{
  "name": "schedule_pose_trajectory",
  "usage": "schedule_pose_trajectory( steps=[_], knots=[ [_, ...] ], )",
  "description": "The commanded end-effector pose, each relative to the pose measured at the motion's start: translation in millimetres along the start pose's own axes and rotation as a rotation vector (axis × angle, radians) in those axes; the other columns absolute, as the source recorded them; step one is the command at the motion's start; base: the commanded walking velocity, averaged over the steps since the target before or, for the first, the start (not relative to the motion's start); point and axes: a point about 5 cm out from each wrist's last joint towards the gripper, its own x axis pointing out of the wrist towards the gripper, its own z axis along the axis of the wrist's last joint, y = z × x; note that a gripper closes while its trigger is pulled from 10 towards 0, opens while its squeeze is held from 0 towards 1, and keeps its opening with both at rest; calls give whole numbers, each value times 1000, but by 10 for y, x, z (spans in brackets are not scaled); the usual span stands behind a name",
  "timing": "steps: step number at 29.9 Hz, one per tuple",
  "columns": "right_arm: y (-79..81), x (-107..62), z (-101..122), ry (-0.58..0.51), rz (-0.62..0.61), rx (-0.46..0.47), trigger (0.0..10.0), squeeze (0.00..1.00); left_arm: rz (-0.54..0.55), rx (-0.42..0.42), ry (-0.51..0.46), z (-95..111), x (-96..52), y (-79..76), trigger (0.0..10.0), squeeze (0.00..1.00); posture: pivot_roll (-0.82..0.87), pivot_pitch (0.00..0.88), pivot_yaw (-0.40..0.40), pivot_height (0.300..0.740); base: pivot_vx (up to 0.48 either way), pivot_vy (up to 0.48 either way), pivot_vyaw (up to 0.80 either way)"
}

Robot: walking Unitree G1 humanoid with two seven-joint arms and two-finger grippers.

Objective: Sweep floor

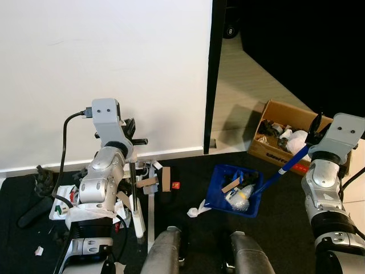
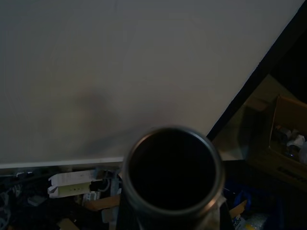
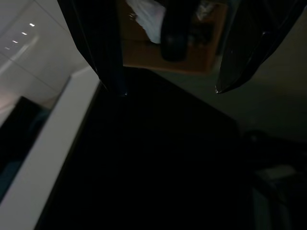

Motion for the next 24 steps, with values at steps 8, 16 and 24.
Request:
schedule_pose_trajectory(
  steps=[8,16,24],
  knots=[
    [201,-13,342,-122,150,125,10000,0,15,29,-4,-16,-7,26,10000,0,10,167,55,740,0,0,0],
    [544,-141,565,-132,388,178,10000,0,16,25,-3,-39,4,15,10000,0,-5,158,47,740,0,0,0],
    [624,-669,-176,163,487,107,10000,0,-2,-63,-100,-44,-25,-47,10000,0,-8,126,28,740,0,0,0]
  ],
)
